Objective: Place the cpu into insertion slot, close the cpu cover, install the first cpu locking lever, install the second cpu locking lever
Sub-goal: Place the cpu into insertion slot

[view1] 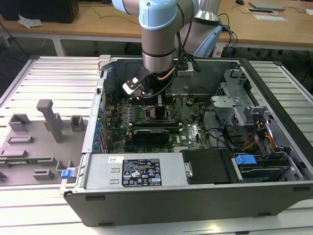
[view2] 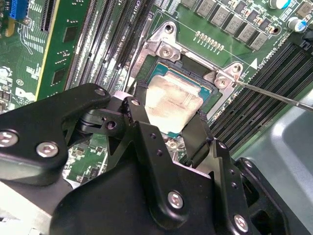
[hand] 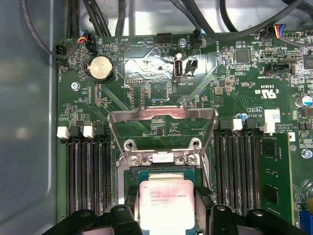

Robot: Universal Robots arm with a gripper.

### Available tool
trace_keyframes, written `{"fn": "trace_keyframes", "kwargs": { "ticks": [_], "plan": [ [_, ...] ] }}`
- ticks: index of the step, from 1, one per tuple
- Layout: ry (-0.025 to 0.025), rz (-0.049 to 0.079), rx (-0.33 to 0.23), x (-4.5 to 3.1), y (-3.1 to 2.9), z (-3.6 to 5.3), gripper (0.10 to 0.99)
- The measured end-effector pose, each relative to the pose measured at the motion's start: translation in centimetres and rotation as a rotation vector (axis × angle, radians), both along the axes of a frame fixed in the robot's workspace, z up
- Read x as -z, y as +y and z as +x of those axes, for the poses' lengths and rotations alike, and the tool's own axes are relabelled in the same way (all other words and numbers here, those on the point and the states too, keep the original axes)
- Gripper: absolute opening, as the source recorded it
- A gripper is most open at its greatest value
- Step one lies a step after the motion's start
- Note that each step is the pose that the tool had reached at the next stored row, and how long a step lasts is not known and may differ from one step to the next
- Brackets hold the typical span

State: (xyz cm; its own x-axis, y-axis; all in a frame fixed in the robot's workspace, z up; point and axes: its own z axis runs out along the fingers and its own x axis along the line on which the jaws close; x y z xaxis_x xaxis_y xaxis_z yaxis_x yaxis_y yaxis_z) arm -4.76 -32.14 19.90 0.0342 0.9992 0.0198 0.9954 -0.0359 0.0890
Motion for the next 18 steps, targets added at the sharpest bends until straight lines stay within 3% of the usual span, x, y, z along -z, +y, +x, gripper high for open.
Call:
{"fn": "trace_keyframes", "kwargs": {
  "ticks": [4,5,13,18],
  "plan": [
    [-0.0002,0.001,0.0,0.01,0.01,0.0,0.549],
    [-0.0002,0.0,0.0,0.01,0.01,0.0,0.616],
    [-0.0002,0.006,0.0,-0.23,0.01,0.0,0.616],
    [-0.0004,0.026,0.0,-0.17,0.0,0.0,0.616]
  ]
}}
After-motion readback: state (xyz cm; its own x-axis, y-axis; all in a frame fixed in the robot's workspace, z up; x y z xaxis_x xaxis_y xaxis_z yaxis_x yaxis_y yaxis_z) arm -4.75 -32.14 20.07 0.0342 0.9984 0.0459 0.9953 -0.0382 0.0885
